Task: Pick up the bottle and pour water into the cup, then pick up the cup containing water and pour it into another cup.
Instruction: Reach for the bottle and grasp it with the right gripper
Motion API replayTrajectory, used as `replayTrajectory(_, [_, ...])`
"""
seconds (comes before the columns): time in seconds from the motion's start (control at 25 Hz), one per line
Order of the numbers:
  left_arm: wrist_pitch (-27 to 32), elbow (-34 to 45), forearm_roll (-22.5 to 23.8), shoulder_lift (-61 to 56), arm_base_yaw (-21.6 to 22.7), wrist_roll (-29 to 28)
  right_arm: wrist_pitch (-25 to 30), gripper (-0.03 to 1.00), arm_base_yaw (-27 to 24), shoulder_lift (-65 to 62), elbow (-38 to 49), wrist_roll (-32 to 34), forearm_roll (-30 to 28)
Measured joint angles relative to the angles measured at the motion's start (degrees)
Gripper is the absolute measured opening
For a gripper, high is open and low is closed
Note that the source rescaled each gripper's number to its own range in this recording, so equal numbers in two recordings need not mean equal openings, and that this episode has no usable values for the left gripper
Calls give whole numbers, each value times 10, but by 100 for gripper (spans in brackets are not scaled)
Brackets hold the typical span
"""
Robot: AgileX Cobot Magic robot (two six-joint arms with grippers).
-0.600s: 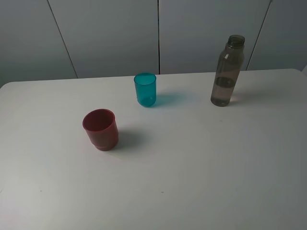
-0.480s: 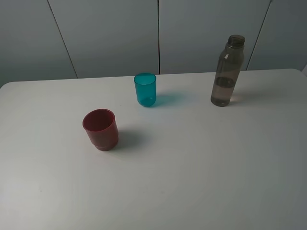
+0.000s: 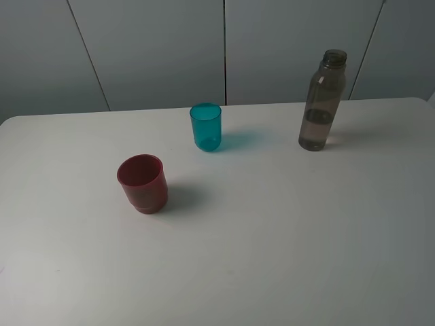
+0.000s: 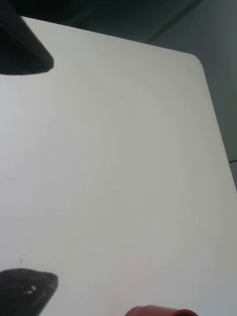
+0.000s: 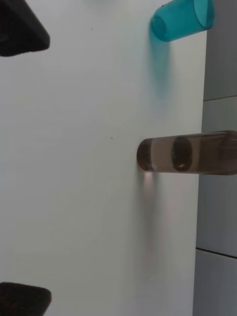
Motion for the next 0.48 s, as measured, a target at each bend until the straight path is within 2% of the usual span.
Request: replayTrajectory(0.48, [0,0,0,0,0,0,0,100,0,0,0,0,0])
